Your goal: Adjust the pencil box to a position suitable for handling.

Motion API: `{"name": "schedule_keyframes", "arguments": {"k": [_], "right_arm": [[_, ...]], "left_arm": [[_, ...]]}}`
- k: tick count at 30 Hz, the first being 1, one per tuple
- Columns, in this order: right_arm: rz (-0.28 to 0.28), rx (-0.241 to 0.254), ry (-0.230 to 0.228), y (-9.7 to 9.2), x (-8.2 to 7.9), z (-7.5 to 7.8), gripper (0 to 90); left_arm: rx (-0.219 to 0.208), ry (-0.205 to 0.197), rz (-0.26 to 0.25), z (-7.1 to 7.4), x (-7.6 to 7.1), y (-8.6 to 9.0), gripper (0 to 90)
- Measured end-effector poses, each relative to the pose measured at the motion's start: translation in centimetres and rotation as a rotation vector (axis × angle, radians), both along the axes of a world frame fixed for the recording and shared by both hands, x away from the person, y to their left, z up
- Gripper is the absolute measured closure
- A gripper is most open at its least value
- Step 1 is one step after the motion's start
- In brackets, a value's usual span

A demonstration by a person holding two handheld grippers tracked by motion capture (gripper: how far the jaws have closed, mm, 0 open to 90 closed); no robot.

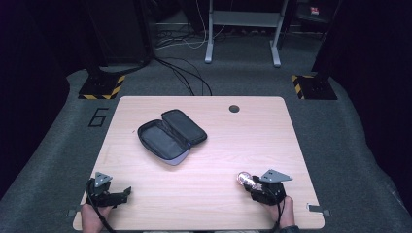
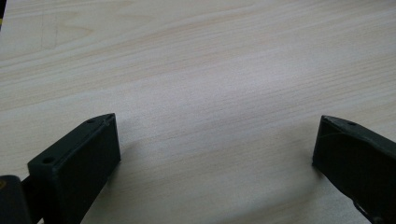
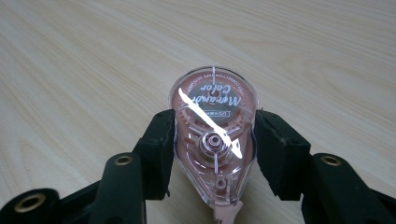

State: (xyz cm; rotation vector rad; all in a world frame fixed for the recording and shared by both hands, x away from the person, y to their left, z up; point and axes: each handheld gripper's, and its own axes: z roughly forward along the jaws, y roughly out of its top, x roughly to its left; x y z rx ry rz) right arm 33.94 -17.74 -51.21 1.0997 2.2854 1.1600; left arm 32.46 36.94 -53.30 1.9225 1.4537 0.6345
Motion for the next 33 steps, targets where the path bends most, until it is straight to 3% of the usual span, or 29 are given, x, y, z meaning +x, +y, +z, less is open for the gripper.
{"name": "schedule_keyframes", "arguments": {"k": [6, 16, 21, 23, 24, 27, 30, 33], "right_arm": [[0.035, -0.015, 0.017, 1.8, 0.2, -0.6, 49.6], [0.062, -0.055, 0.045, 2.6, 0.4, -1.1, 48.6], [0.044, -0.038, 0.046, 2.2, 0.6, -0.9, 27.4], [0.026, -0.028, 0.041, 1.5, 0.5, -0.4, 17.8], [0.026, -0.028, 0.041, 1.5, 0.5, -0.4, 17.8], [-0.045, 0.008, 0.035, -0.5, 0.6, 0.3, 13.8], [-0.076, 0.006, 0.027, -1.6, 0.7, 0.4, 11.2], [-0.154, -0.022, 0.010, -3.9, 0.9, 0.4, 5.9]], "left_arm": [[0.000, 0.000, 0.001, 0.0, 0.0, 0.0, 0.7], [-0.002, 0.000, 0.002, 0.0, 0.0, 0.0, 0.8], [-0.002, -0.002, 0.001, 0.0, 0.0, 0.0, 0.8], [0.000, -0.003, 0.001, 0.0, 0.0, 0.0, 0.8], [0.000, -0.003, 0.001, 0.0, 0.0, 0.0, 0.8], [0.000, -0.003, 0.001, 0.0, 0.0, 0.0, 0.7], [0.001, -0.003, 0.001, 0.0, 0.0, 0.0, 0.8], [-0.001, -0.002, 0.000, 0.0, 0.0, 0.0, 0.8]]}}
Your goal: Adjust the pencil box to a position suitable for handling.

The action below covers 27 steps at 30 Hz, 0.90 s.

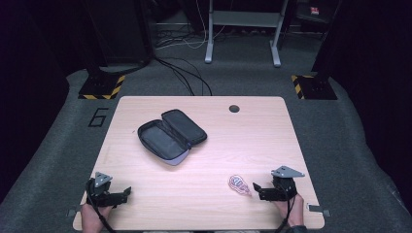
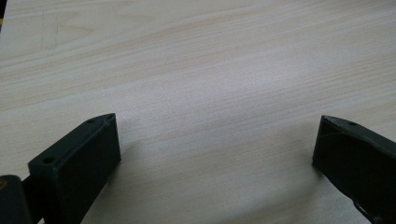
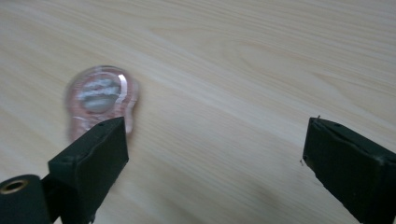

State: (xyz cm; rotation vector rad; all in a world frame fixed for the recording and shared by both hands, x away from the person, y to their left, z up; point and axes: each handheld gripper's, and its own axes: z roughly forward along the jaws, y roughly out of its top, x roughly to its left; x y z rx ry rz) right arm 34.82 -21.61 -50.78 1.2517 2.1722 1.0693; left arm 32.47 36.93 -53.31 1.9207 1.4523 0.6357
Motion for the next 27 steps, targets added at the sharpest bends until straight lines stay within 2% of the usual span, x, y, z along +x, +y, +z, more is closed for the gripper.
{"name": "schedule_keyframes", "arguments": {"k": [4, 8, 11, 12, 14, 16, 20, 23, 26, 27], "right_arm": [[-0.064, 0.009, 0.019, -2.0, 0.5, -0.6, 3.8], [-0.100, -0.017, 0.040, -3.2, 1.2, -1.5, 3.0], [-0.098, -0.048, 0.032, -3.3, 1.5, -1.6, 2.3], [-0.099, -0.040, 0.047, -3.2, 1.6, -1.7, 1.2], [-0.091, -0.051, 0.052, -3.0, 1.8, -1.9, 0.7], [-0.076, -0.073, 0.063, -2.9, 1.8, -2.0, 0.5], [-0.067, -0.085, 0.061, -2.8, 1.8, -2.1, 0.1], [-0.063, -0.076, 0.072, -2.9, 2.0, -2.2, 0.0], [-0.064, -0.068, 0.088, -3.0, 2.0, -2.1, 0.0], [-0.062, -0.070, 0.083, -3.0, 2.1, -2.1, 0.0]], "left_arm": [[-0.002, 0.000, -0.001, 0.0, 0.0, 0.0, 0.8], [-0.002, 0.001, -0.001, 0.0, 0.0, 0.0, 0.8], [0.000, -0.003, 0.002, 0.0, -0.1, -0.1, 1.4], [0.001, 0.011, -0.005, 0.1, -0.1, 0.0, 1.9], [0.002, -0.009, -0.005, 0.0, -0.1, -0.1, 3.0], [0.001, -0.011, -0.007, 0.0, -0.1, -0.1, 3.3], [-0.001, -0.003, -0.019, 0.1, 0.0, 0.0, 3.1], [-0.008, 0.020, -0.035, 0.3, 0.3, -0.1, 1.7], [-0.013, 0.030, -0.071, 1.3, 0.9, -0.8, 1.3], [-0.020, 0.018, -0.076, 1.5, 1.1, -1.0, 1.2]]}}
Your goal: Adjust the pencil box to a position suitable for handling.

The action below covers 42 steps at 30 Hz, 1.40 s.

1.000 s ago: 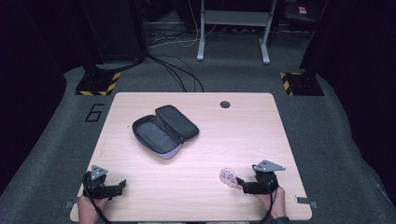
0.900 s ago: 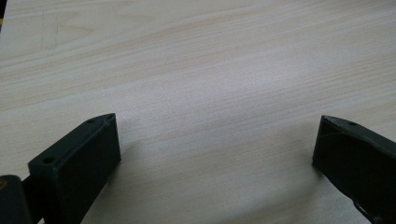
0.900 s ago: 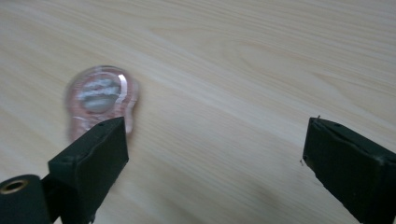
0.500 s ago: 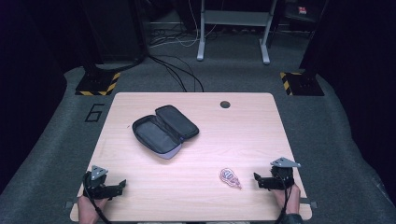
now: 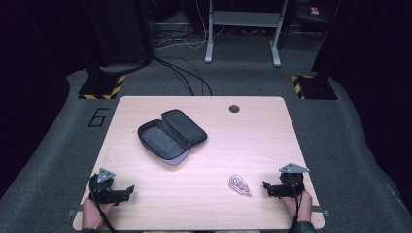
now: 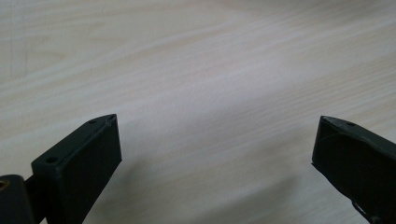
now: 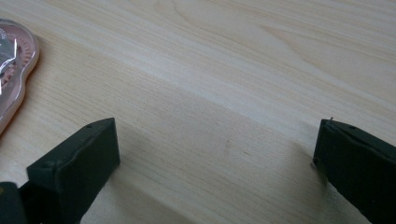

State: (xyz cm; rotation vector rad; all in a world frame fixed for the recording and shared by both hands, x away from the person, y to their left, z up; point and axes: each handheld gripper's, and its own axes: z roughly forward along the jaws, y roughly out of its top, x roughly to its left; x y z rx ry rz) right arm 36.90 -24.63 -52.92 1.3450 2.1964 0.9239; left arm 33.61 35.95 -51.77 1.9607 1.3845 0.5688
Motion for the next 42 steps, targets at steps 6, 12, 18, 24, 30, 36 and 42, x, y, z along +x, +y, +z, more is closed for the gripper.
{"name": "schedule_keyframes", "arguments": {"k": [6, 12, 18, 24, 30, 36, 42], "right_arm": [[0.003, -0.004, -0.008, -0.1, 0.1, 0.0, 0.4], [0.001, -0.006, -0.008, -0.1, 0.1, 0.0, 0.5], [-0.005, -0.001, -0.015, -0.1, 0.1, 0.0, 0.7], [-0.005, -0.001, -0.015, -0.1, 0.1, 0.0, 0.7], [-0.004, -0.002, -0.016, -0.1, 0.1, -0.1, 0.8], [-0.007, -0.004, -0.010, -0.1, 0.0, 0.0, 1.1], [-0.005, -0.005, -0.014, -0.1, 0.0, 0.0, 1.2]], "left_arm": [[-0.010, -0.006, -0.052, 2.0, 1.3, -1.2, 1.6], [-0.017, -0.020, -0.127, 3.9, 3.2, -3.4, 4.1], [-0.032, 0.006, -0.186, 4.8, 5.6, -6.4, 2.1], [-0.020, 0.015, -0.223, 5.2, 7.1, -8.6, 5.6], [-0.004, 0.016, -0.290, 5.6, 8.6, -10.7, 12.4], [0.018, 0.023, -0.331, 5.3, 9.6, -13.4, 35.3], [0.025, 0.043, -0.351, 4.5, 10.2, -14.7, 49.2]]}}
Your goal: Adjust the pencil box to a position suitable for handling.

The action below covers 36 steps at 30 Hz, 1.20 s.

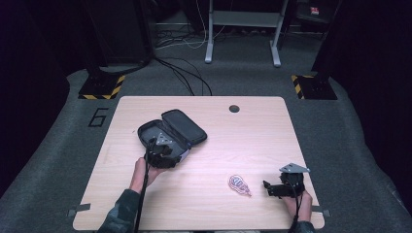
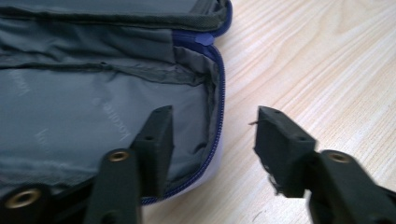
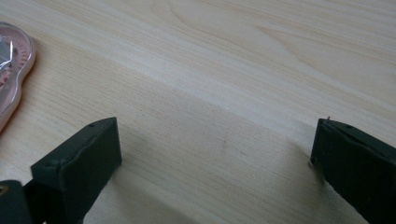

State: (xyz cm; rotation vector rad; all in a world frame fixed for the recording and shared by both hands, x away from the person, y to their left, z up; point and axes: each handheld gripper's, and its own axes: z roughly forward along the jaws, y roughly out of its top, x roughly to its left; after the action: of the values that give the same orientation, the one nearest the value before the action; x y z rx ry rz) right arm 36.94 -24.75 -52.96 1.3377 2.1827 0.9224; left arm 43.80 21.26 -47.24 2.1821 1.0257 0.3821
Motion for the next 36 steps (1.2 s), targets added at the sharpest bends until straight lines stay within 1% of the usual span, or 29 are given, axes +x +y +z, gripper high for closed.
{"name": "schedule_keyframes", "arguments": {"k": [1, 2, 3, 4, 5, 6, 7, 8, 9, 10, 11, 13, 14, 15, 16, 17, 20, 22, 23, 24, 26, 28, 29, 30, 32, 33, 36], "right_arm": [[0.000, 0.000, 0.000, 0.0, 0.0, 0.0, 1.2], [-0.002, 0.001, 0.001, 0.0, 0.0, 0.0, 1.3], [-0.003, 0.003, 0.001, 0.0, 0.0, 0.0, 1.3], [-0.003, 0.003, 0.001, 0.0, 0.0, 0.0, 1.3], [-0.002, 0.001, 0.001, 0.0, 0.0, 0.0, 1.3], [-0.002, 0.004, -0.005, 0.0, 0.0, 0.0, 1.3], [-0.002, 0.004, -0.005, 0.0, 0.0, 0.0, 1.3], [-0.002, 0.003, -0.006, 0.0, 0.0, 0.0, 1.4], [-0.004, 0.006, -0.003, 0.0, 0.0, 0.0, 1.5], [-0.004, 0.006, -0.003, 0.0, 0.0, 0.0, 1.5], [-0.002, 0.004, -0.004, 0.0, 0.0, 0.0, 1.5], [-0.006, 0.007, -0.002, 0.0, 0.0, 0.0, 1.5], [-0.003, 0.004, -0.005, 0.0, 0.0, 0.0, 1.5], [-0.005, 0.005, -0.004, 0.0, 0.0, 0.0, 1.5], [-0.004, 0.005, -0.002, 0.0, 0.0, 0.0, 1.5], [-0.004, 0.006, -0.004, 0.0, 0.0, 0.0, 1.5], [-0.008, 0.009, 0.001, 0.1, -0.1, 0.0, 1.5], [-0.005, 0.006, -0.003, 0.0, 0.0, 0.0, 1.5], [-0.010, 0.010, 0.001, 0.1, -0.1, 0.0, 1.5], [-0.011, 0.011, 0.000, 0.1, -0.1, 0.0, 1.5], [-0.010, 0.010, 0.001, 0.1, -0.1, 0.0, 1.5], [-0.010, 0.010, 0.001, 0.1, -0.1, 0.0, 1.5], [-0.009, 0.010, 0.000, 0.1, -0.1, 0.0, 1.5], [-0.009, 0.009, 0.000, 0.1, -0.1, 0.0, 1.5], [-0.009, 0.010, 0.000, 0.1, -0.1, 0.0, 1.5], [-0.007, 0.008, -0.002, 0.0, -0.1, 0.0, 1.5], [-0.007, 0.007, -0.003, 0.0, -0.1, 0.0, 1.5]], "left_arm": [[0.000, 0.000, 0.000, 0.0, 0.0, 0.0, 51.1], [0.006, 0.000, -0.001, -0.2, 0.1, -0.1, 51.1], [0.010, 0.000, -0.004, -0.3, 0.2, -0.2, 57.1], [0.010, 0.005, -0.006, -0.4, 0.3, -0.2, 57.1], [0.013, 0.007, -0.007, -0.6, 0.3, -0.2, 59.4], [0.009, 0.011, -0.012, -0.8, 0.4, -0.3, 66.1], [0.011, 0.012, -0.011, -0.9, 0.4, -0.4, 66.1], [0.014, 0.016, -0.016, -1.1, 0.3, -0.5, 68.4], [0.009, 0.017, -0.020, -1.4, 0.3, -0.7, 73.9], [0.009, 0.017, -0.020, -1.4, 0.3, -0.7, 77.0], [-0.001, 0.020, -0.018, -1.5, 0.3, -0.7, 80.6], [-0.007, 0.025, -0.018, -1.5, 0.3, -0.8, 82.3], [0.000, 0.027, -0.024, -1.6, 0.3, -1.1, 85.5], [0.000, 0.027, -0.024, -1.6, 0.3, -1.1, 86.1], [-0.011, 0.032, -0.024, -1.6, 0.1, -1.5, 86.5], [-0.003, 0.033, -0.031, -1.6, 0.0, -1.7, 86.6], [-0.006, 0.037, -0.028, -1.6, -0.2, -2.2, 86.7], [-0.018, 0.041, -0.017, -1.7, -0.4, -2.9, 86.7], [-0.018, 0.041, -0.017, -1.7, -0.4, -2.9, 86.7], [-0.032, 0.047, -0.005, -1.7, -0.5, -3.3, 86.7], [-0.040, 0.048, 0.001, -1.8, -0.6, -3.6, 86.7], [-0.037, 0.044, 0.005, -1.8, -0.7, -4.1, 86.5], [-0.049, 0.048, 0.012, -1.8, -0.8, -4.4, 86.5], [-0.042, 0.049, 0.008, -1.7, -0.9, -4.8, 86.4], [-0.040, 0.051, 0.001, -1.7, -0.9, -5.0, 86.3], [-0.039, 0.054, -0.005, -1.7, -1.0, -5.4, 86.3], [-0.042, 0.059, -0.008, -1.7, -1.1, -5.9, 86.2]]}}
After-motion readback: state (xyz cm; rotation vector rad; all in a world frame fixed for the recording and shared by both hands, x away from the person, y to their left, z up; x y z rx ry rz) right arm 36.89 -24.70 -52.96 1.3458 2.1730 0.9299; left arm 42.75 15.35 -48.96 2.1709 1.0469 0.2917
